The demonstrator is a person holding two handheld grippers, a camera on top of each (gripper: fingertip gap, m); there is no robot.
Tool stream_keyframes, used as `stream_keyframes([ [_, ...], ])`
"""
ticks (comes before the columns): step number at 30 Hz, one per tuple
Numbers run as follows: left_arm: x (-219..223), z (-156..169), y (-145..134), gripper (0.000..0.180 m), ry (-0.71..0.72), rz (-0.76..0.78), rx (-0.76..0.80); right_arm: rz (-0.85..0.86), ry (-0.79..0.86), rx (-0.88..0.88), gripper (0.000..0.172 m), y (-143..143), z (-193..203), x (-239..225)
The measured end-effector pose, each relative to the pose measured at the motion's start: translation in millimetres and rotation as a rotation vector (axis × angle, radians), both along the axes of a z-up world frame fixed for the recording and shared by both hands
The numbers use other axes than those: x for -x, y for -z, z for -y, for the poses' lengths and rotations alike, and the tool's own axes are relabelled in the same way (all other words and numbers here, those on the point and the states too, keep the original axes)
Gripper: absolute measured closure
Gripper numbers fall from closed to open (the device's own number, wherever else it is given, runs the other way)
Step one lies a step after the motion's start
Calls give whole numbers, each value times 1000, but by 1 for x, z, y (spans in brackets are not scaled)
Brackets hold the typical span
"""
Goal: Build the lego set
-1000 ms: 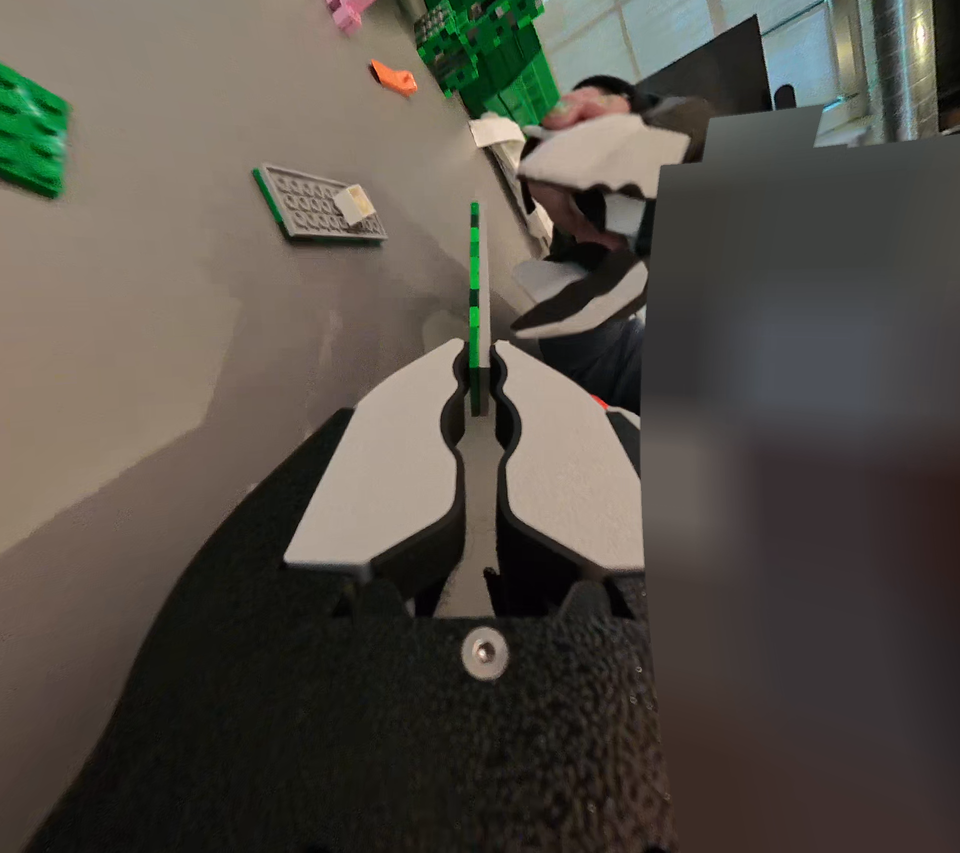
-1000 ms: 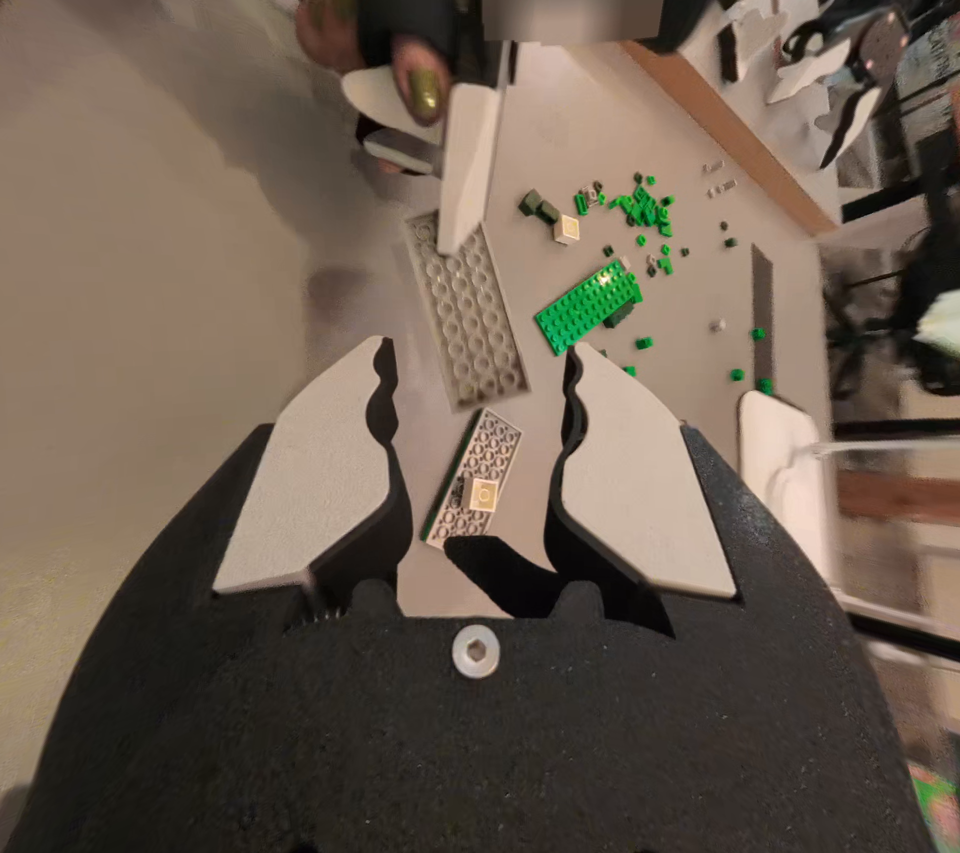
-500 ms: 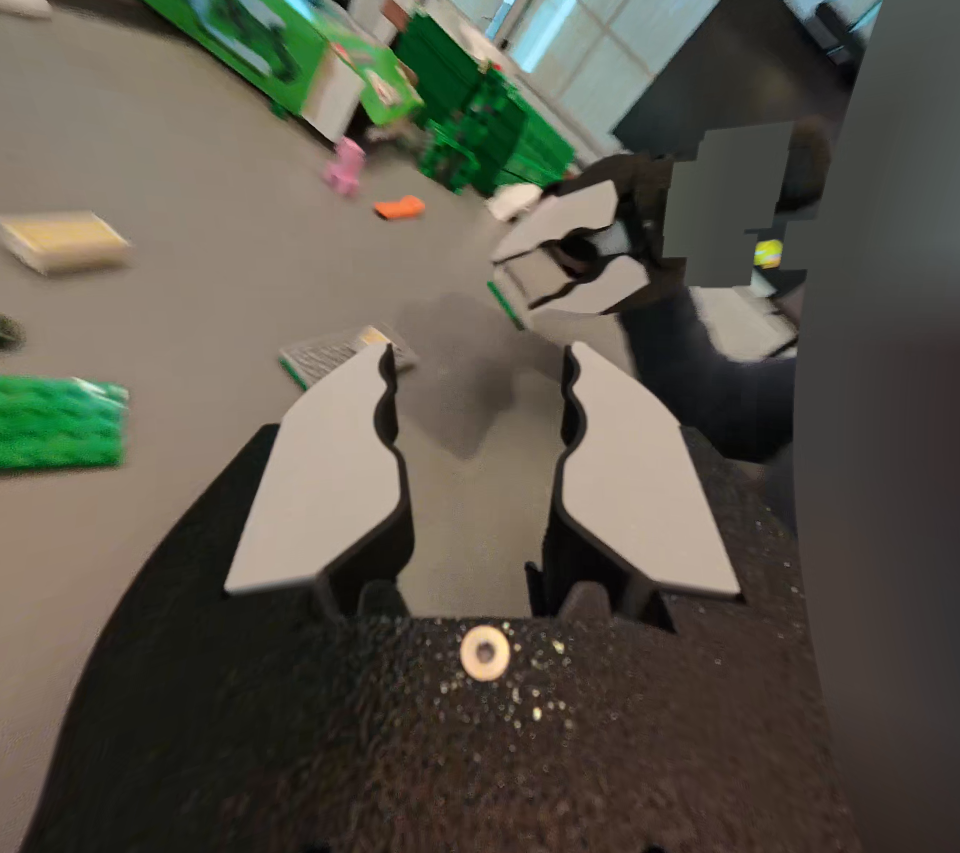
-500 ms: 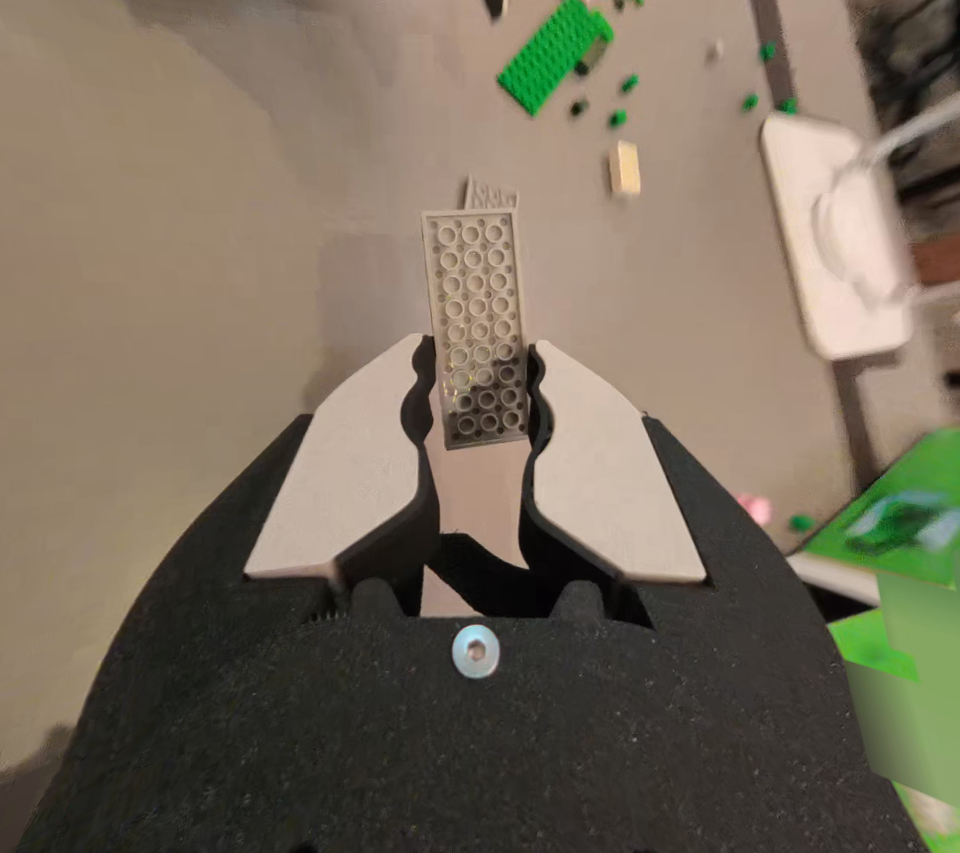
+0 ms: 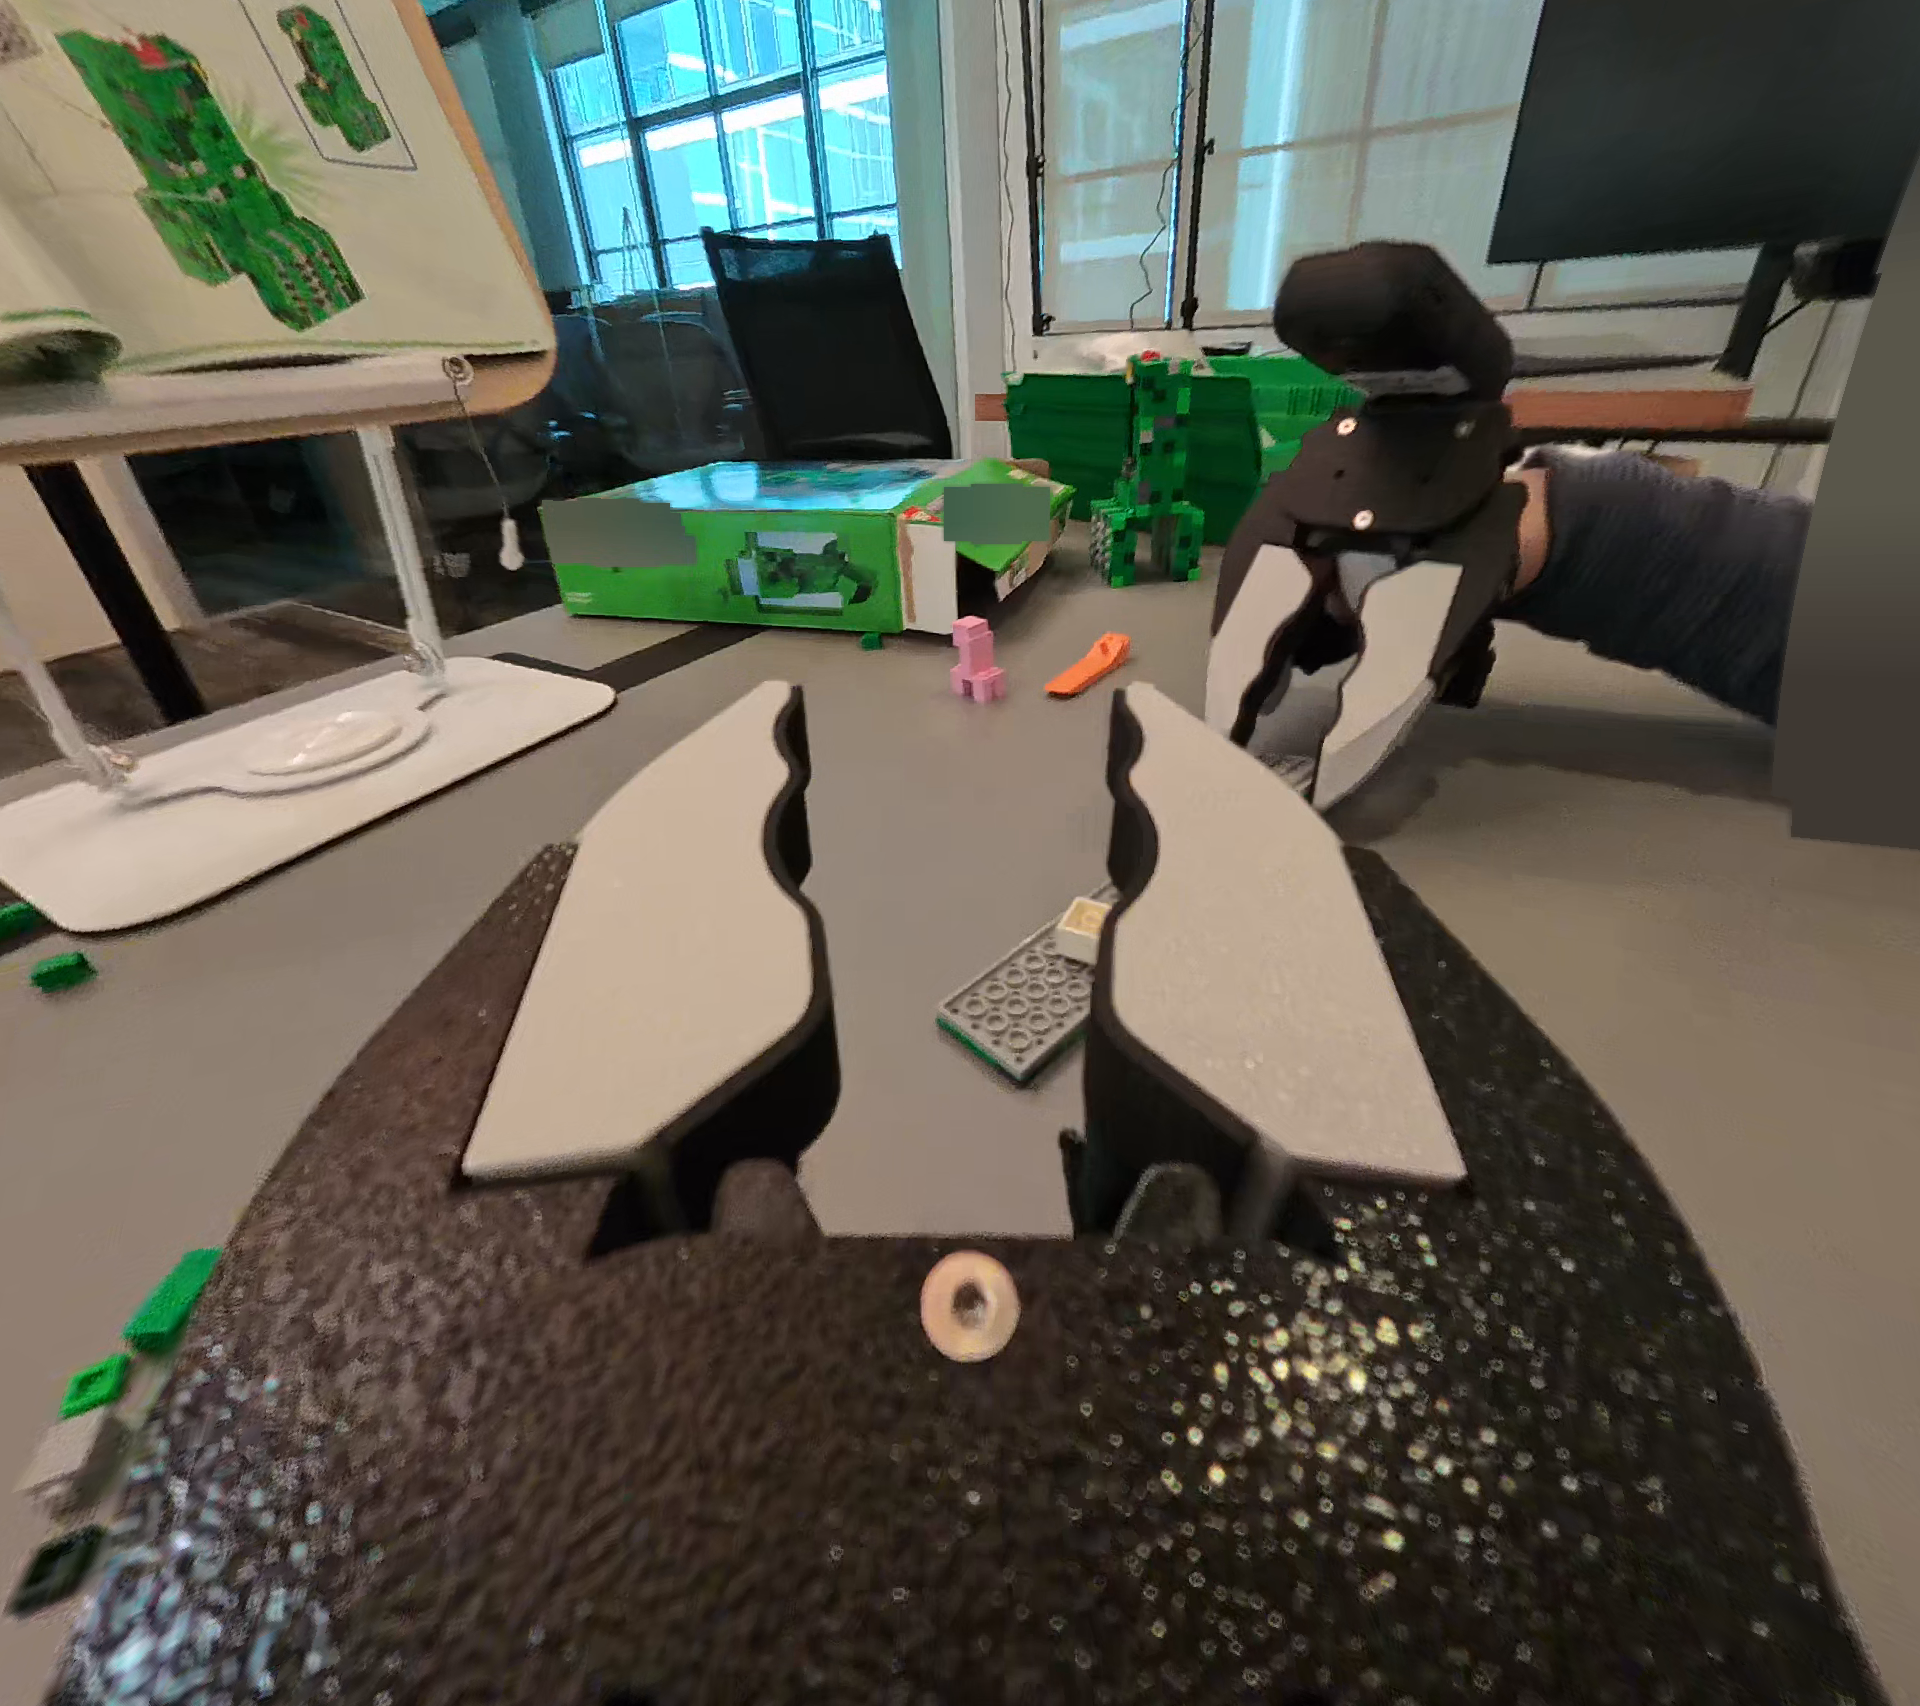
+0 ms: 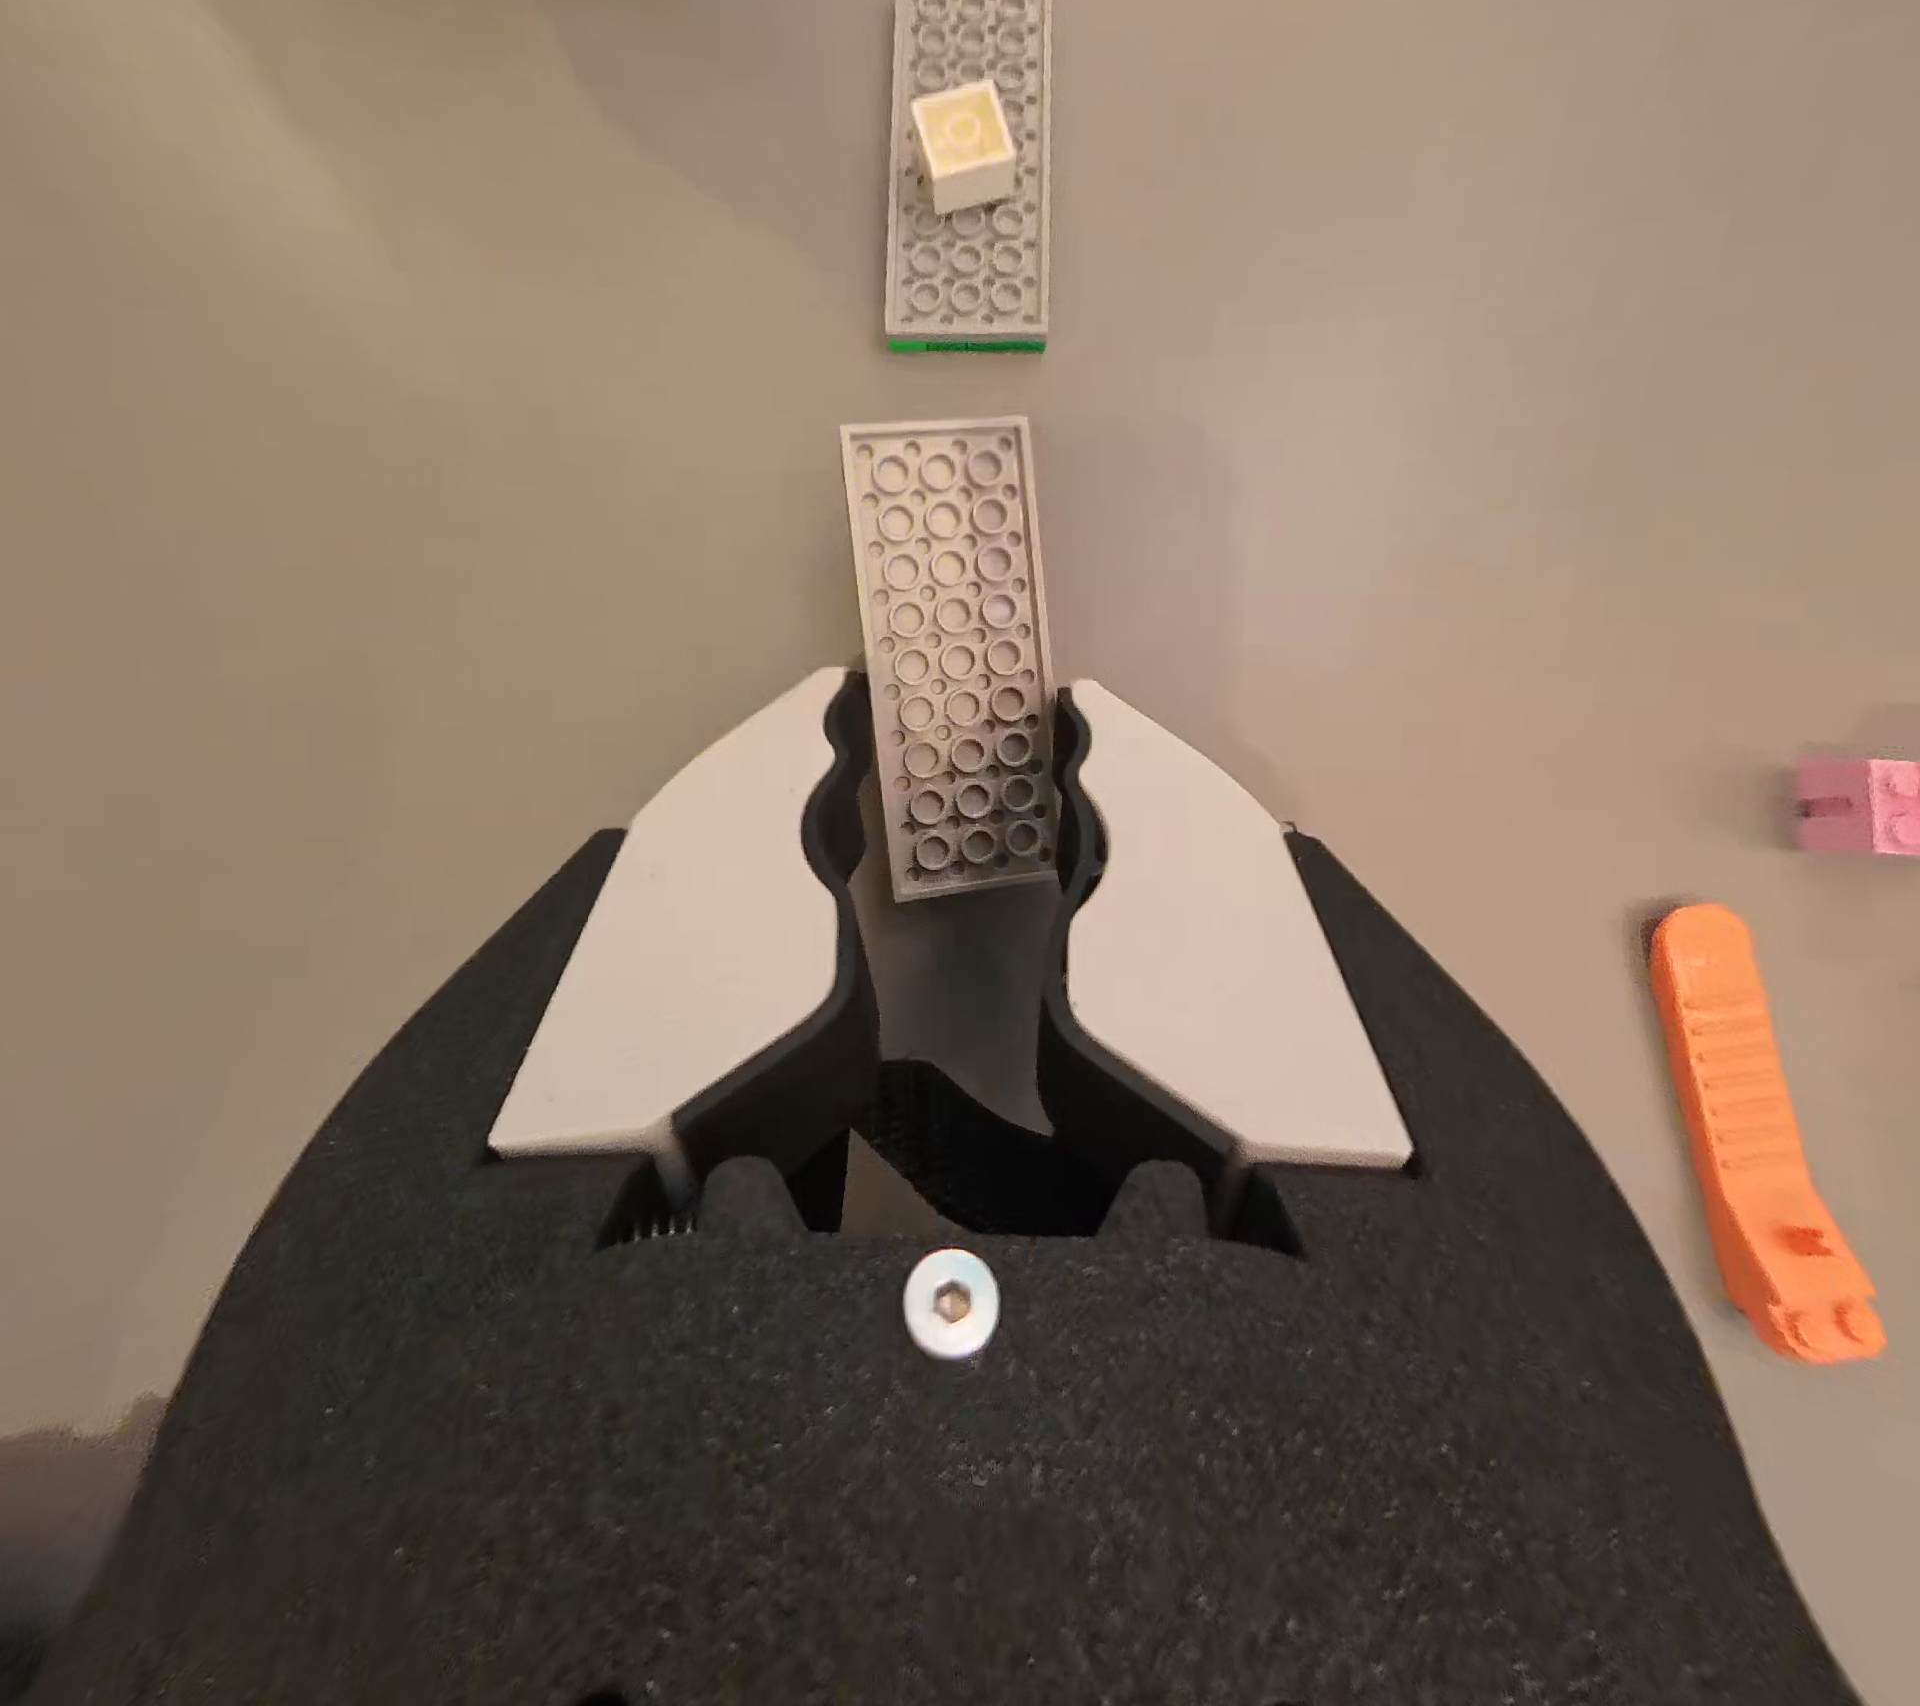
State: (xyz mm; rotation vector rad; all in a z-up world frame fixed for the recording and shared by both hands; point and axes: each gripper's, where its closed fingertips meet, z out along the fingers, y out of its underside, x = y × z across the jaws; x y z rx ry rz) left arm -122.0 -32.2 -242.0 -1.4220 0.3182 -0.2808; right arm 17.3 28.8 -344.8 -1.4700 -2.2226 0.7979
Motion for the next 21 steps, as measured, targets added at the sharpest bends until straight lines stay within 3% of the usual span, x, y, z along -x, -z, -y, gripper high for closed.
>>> stream_keyframes([
  [6,1,-6,9,119,6,35,68,36,-18,-132,136,5,-1,0],
  [11,5,-4,6,119,-17,37,45,-222,-120,-144,133,-35,25,44],
  [14,5,-6,7,119,-4,54,60,-162,-192,-198,139,-24,30,70],
  [21,3,-6,8,120,4,44,70,-90,-278,-94,144,-6,40,95],
])
